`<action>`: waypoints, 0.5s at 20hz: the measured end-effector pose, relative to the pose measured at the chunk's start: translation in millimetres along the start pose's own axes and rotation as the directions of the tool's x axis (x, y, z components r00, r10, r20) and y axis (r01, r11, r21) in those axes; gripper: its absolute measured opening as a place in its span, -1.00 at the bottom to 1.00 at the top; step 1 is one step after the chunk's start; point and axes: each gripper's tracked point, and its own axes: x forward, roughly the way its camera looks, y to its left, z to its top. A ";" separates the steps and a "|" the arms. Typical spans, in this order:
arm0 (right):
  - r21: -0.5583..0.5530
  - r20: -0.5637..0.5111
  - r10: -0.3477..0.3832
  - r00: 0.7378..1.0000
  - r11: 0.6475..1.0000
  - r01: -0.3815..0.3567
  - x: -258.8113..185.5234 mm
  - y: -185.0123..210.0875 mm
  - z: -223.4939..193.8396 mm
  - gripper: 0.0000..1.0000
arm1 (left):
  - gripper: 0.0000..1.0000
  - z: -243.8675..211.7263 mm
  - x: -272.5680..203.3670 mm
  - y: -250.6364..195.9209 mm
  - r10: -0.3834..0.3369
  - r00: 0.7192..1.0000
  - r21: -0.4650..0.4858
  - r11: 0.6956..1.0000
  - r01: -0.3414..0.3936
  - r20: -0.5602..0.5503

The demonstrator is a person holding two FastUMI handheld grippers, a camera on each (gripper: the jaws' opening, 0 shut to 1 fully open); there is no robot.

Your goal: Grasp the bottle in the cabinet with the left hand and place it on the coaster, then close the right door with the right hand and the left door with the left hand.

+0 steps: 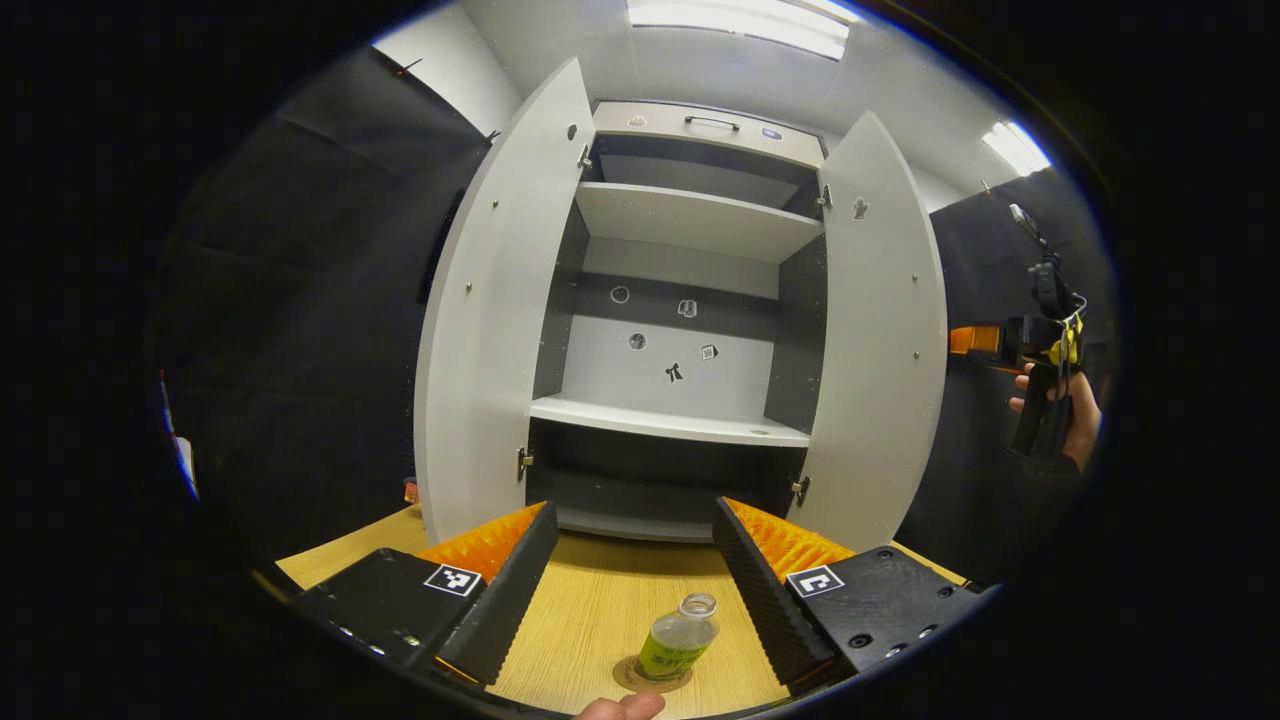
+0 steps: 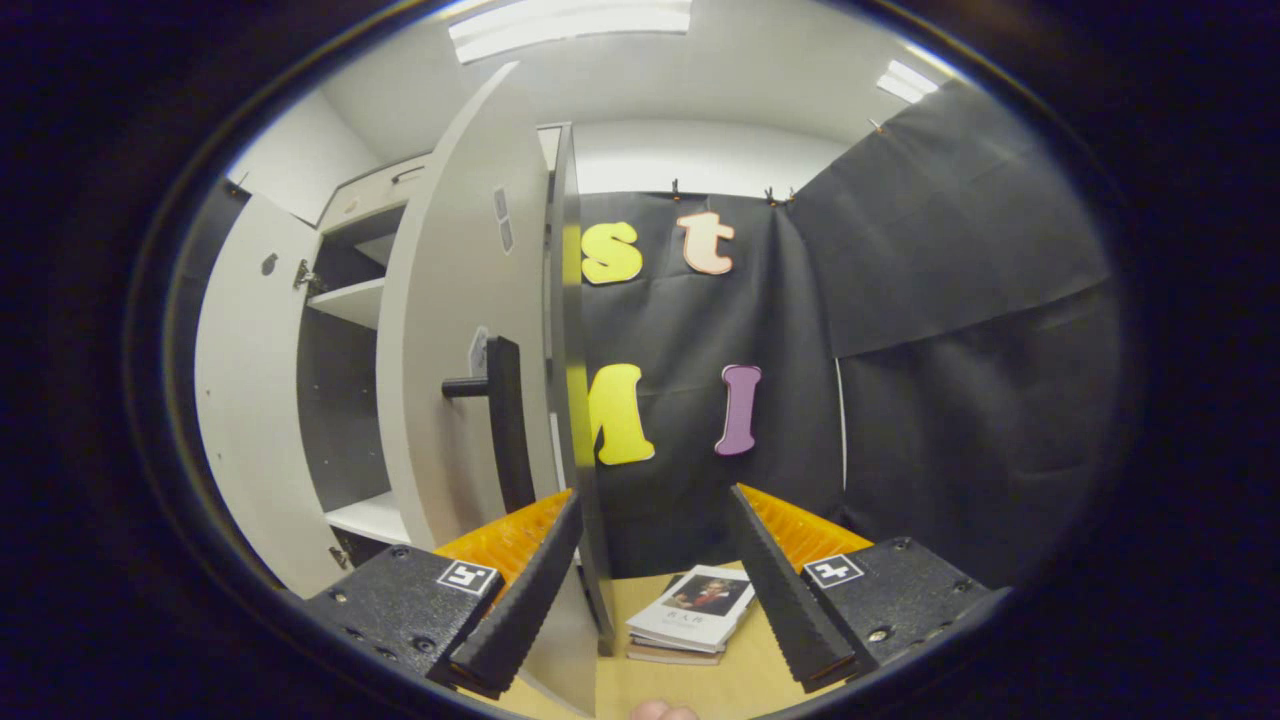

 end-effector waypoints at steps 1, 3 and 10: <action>0.000 -0.002 0.015 1.000 1.000 -0.015 -1.1 7.6 -1.7 0.92 | 0.90 -1.0 -0.9 0.1 -0.002 1.000 0.003 1.000 0.002 -0.002; -0.011 -0.001 0.048 0.999 0.999 -0.048 -2.9 23.2 -3.1 0.92 | 0.90 -2.9 -2.1 2.1 -0.001 1.000 0.011 1.000 0.001 -0.008; -0.085 -0.001 0.159 0.987 0.984 -0.158 0.9 77.8 -5.4 0.92 | 0.90 -1.0 -4.9 13.3 0.023 1.000 0.037 0.999 -0.023 -0.010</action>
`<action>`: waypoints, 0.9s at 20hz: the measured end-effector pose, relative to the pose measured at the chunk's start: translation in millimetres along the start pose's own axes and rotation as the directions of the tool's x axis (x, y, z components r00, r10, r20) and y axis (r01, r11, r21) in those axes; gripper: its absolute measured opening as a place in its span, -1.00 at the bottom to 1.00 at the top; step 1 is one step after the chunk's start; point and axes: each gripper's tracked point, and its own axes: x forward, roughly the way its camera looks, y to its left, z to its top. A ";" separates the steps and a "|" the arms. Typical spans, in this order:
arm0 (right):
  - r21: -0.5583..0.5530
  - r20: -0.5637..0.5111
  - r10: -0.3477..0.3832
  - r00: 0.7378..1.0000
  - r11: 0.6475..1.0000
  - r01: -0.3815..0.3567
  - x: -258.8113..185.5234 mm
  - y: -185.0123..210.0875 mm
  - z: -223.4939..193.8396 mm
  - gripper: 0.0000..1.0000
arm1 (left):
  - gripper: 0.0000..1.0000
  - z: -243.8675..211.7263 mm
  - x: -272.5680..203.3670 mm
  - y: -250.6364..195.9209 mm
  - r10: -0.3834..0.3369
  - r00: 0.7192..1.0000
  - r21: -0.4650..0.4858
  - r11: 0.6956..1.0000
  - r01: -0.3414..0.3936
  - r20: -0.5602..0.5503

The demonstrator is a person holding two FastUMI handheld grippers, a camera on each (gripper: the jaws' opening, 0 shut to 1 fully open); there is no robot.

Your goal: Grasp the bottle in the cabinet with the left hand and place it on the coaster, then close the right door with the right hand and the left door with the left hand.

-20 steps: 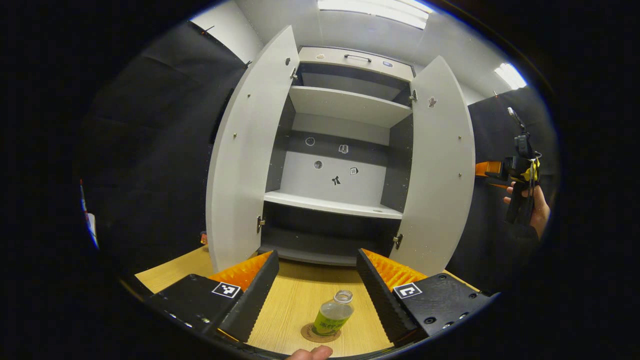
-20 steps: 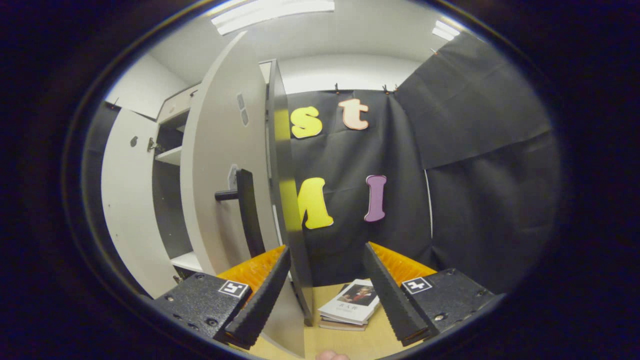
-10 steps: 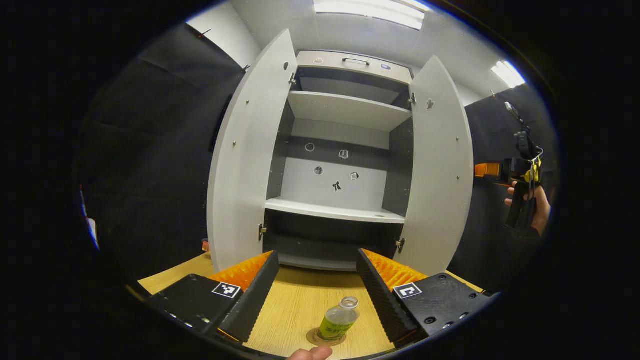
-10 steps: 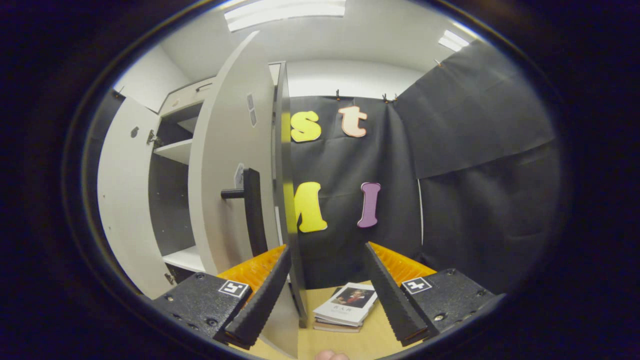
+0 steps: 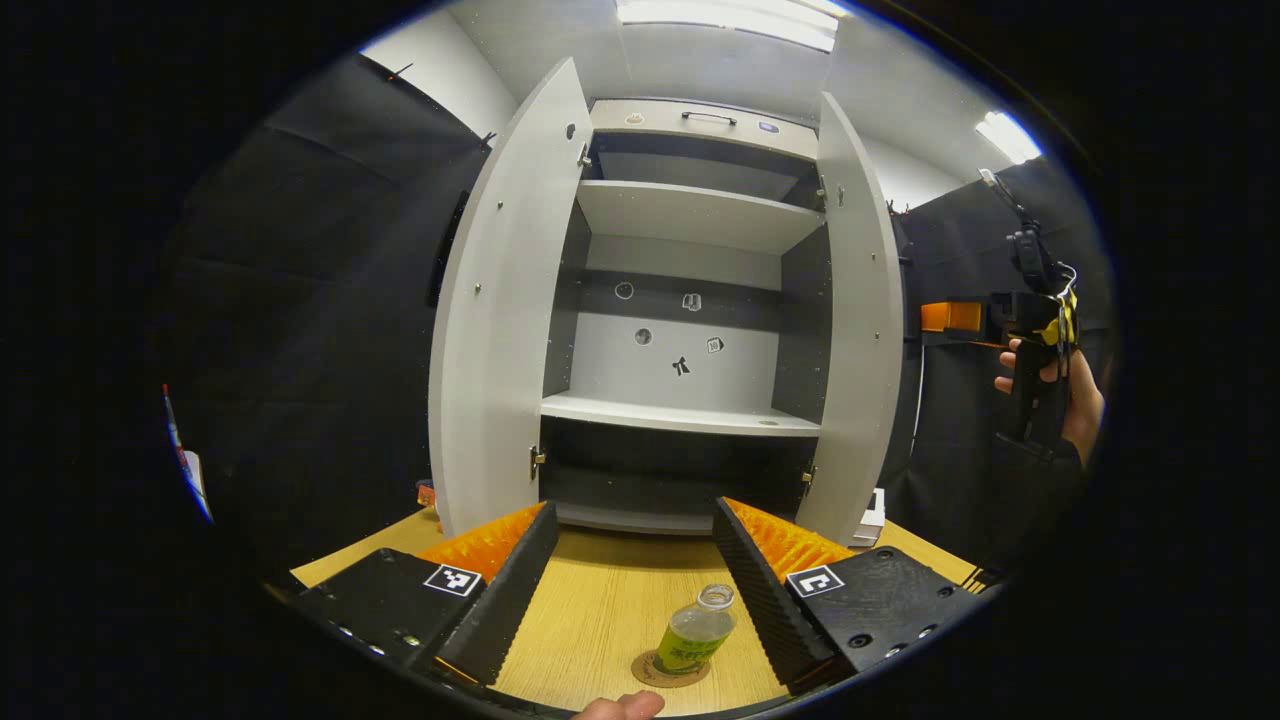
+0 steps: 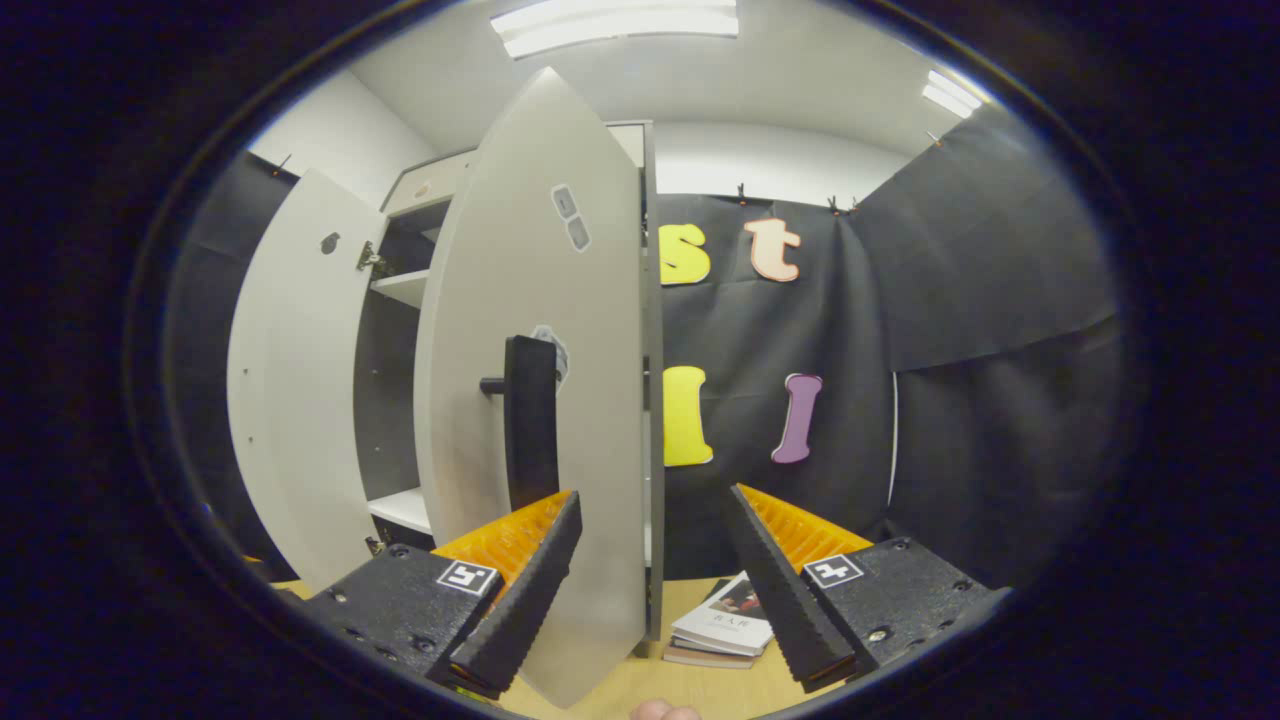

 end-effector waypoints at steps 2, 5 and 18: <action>-0.010 0.005 0.033 0.999 0.999 -0.032 9.1 15.0 -1.0 0.92 | 0.89 1.6 -0.5 2.5 0.006 1.000 0.004 1.000 -0.006 0.005; 0.003 -0.016 0.067 0.998 0.998 -0.067 26.8 38.2 -9.3 0.94 | 0.90 1.3 -1.7 5.6 0.015 1.000 0.002 1.000 -0.015 0.002; 0.049 -0.055 0.107 0.993 0.993 -0.104 15.3 53.8 -29.9 0.96 | 0.90 15.2 -2.6 18.1 0.034 0.999 -0.004 0.999 -0.034 0.023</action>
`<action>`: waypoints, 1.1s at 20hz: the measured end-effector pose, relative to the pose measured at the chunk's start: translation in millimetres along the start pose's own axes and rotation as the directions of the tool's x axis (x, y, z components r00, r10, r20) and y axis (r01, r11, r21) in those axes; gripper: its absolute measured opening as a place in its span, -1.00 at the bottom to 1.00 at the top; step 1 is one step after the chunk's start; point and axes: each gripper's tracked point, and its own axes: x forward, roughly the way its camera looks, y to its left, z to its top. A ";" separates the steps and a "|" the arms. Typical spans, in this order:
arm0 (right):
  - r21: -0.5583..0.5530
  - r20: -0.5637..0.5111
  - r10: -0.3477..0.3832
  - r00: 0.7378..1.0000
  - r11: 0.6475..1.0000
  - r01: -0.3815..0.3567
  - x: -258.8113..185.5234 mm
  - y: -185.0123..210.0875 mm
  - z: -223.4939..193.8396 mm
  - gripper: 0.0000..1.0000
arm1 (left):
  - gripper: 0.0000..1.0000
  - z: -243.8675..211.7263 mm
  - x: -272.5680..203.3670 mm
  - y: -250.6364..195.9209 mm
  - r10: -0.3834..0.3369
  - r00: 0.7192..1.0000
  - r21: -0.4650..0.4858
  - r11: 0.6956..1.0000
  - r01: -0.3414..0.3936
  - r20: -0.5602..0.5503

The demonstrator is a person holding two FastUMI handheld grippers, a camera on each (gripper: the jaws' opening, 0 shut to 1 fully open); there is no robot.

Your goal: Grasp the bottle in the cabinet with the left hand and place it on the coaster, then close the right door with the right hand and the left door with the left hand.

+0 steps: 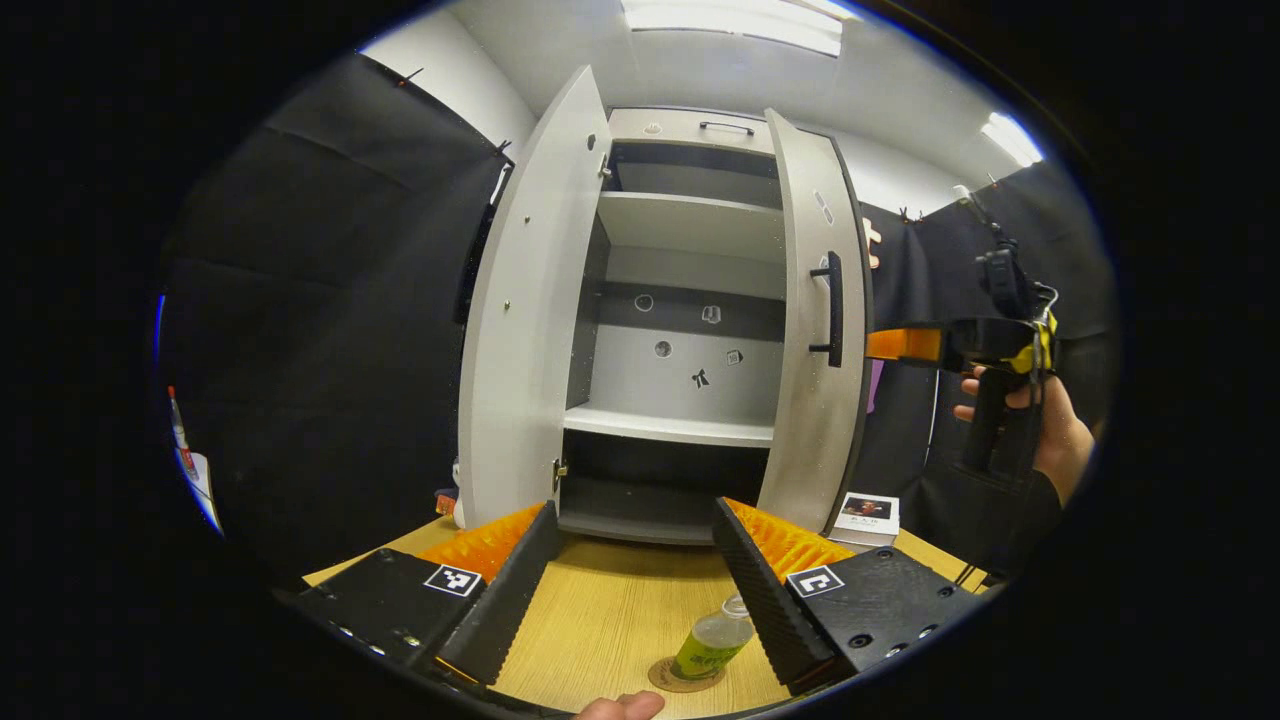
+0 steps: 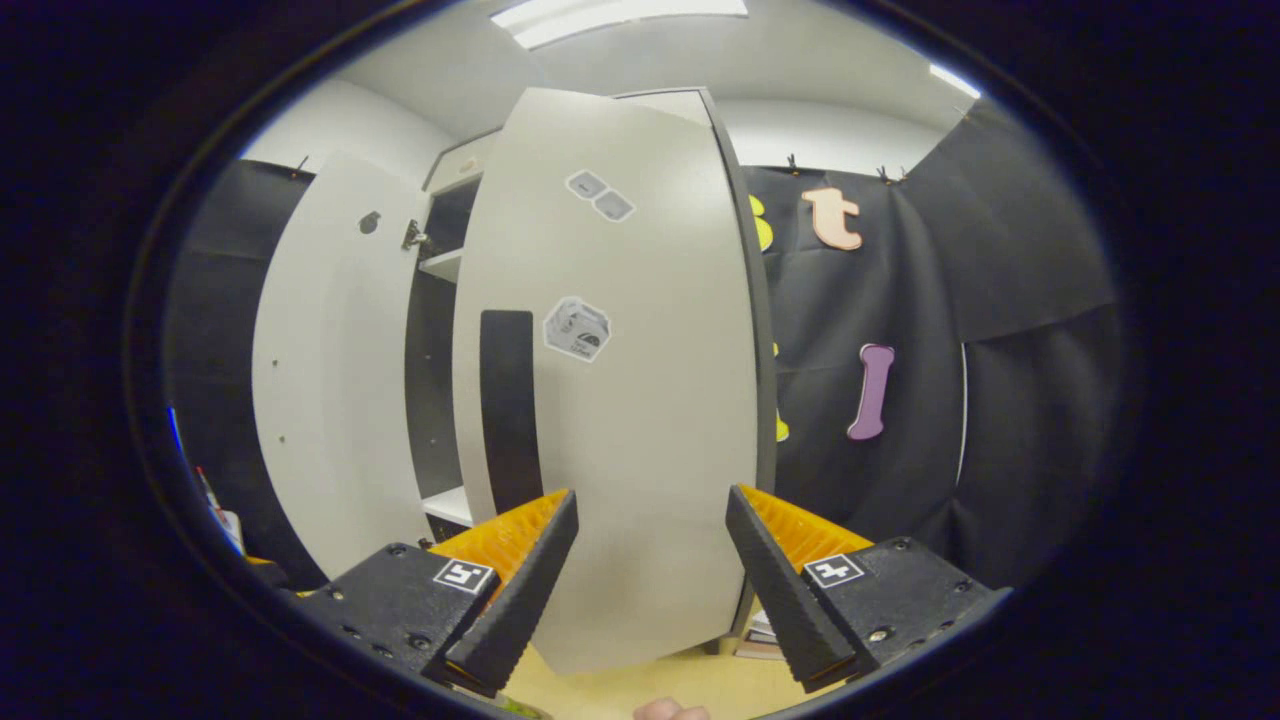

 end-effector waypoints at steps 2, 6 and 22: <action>0.003 0.036 -0.048 0.998 0.999 0.048 -27.9 -8.7 -3.0 0.95 | 0.90 6.0 2.0 0.2 -0.008 1.000 0.008 1.000 0.008 0.013; -0.025 0.043 -0.102 0.994 0.994 0.103 -81.0 -4.2 -43.2 0.96 | 0.89 11.5 10.5 -1.3 -0.026 1.000 0.021 0.999 0.026 0.011; 0.064 -0.104 -0.109 0.989 0.991 0.116 -158.3 12.8 -137.6 0.96 | 0.90 107.5 20.2 158.9 0.298 0.939 0.008 0.953 -0.304 0.171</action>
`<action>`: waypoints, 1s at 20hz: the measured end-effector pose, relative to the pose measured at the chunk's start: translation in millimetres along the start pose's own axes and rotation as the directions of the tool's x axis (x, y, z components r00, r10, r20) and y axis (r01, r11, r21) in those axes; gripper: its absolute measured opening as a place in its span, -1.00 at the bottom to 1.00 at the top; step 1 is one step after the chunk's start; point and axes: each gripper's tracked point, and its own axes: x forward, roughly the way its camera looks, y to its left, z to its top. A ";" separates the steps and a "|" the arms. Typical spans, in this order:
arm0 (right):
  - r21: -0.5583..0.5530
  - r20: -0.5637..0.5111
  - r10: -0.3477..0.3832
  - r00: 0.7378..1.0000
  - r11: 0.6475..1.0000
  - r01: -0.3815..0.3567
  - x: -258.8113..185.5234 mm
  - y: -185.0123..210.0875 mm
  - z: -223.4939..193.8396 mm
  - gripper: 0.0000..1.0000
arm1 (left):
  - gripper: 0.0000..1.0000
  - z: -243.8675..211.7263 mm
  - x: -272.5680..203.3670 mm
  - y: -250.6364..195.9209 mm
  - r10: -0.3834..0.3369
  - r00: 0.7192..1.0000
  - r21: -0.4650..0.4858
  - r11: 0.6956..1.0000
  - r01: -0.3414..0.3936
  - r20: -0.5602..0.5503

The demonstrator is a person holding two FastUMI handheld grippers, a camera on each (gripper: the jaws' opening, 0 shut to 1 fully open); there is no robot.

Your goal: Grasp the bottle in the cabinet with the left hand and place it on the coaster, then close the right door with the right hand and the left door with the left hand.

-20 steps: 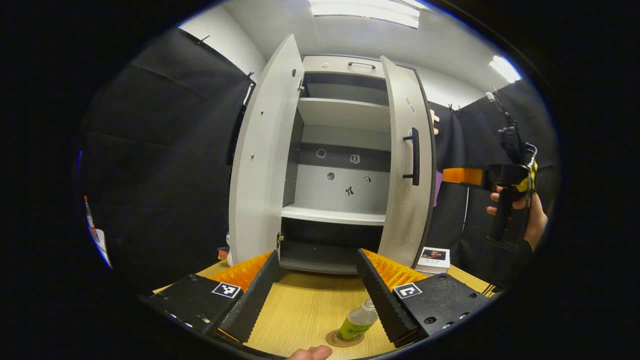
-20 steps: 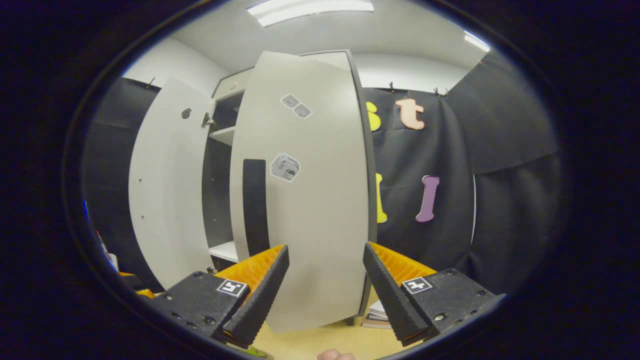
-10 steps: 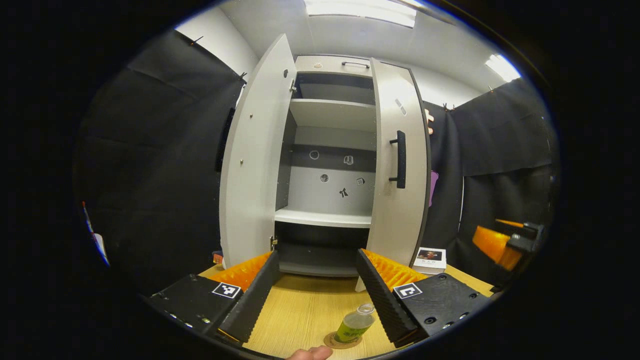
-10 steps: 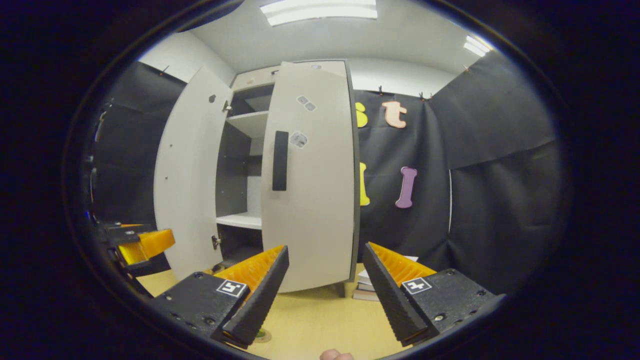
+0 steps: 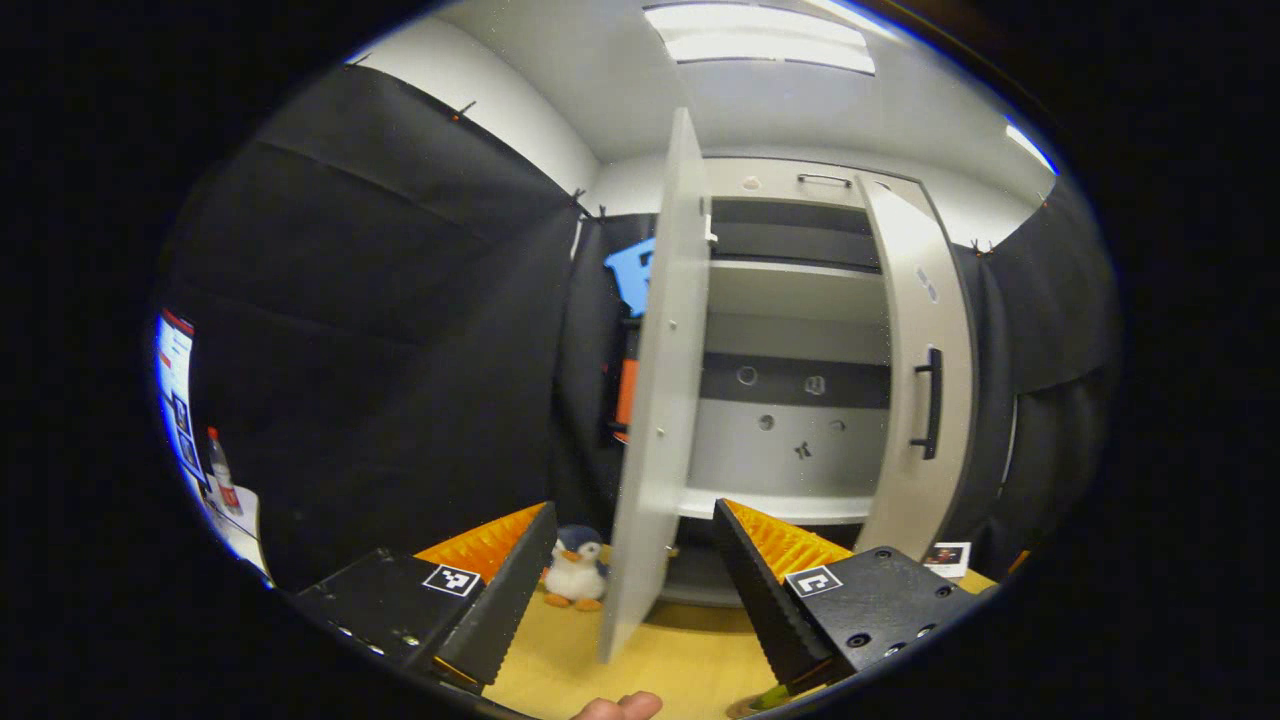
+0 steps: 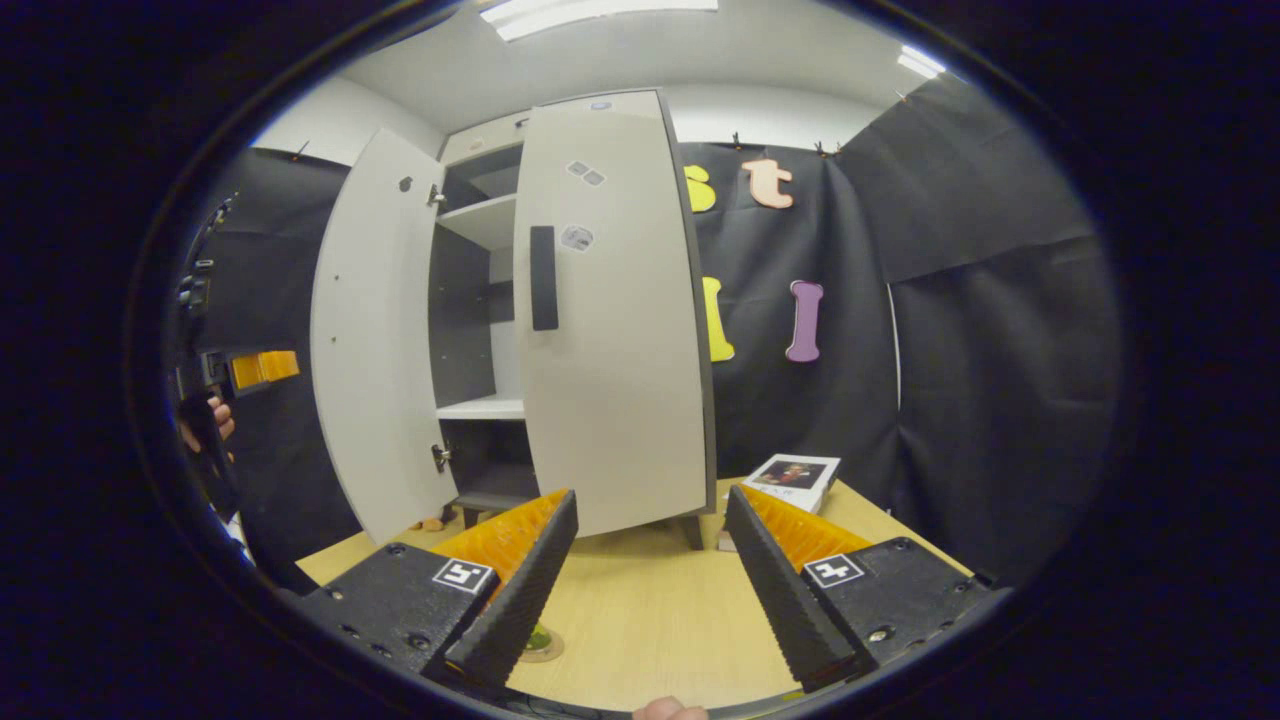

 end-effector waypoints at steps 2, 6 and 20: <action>0.012 -0.001 0.004 1.000 1.000 -0.004 -2.5 -0.6 -0.2 0.96 | 0.89 15.0 26.1 35.6 0.065 0.998 0.038 0.997 -0.066 0.021; 0.002 -0.006 -0.006 1.000 1.000 0.006 -5.1 -5.5 1.1 0.96 | 0.90 29.4 78.4 46.2 0.083 0.996 0.044 0.995 -0.084 0.028; 0.015 0.035 -0.034 0.999 0.999 0.033 -3.9 -24.1 22.5 0.86 | 0.87 36.1 94.8 8.5 0.019 0.999 0.100 0.995 -0.022 0.036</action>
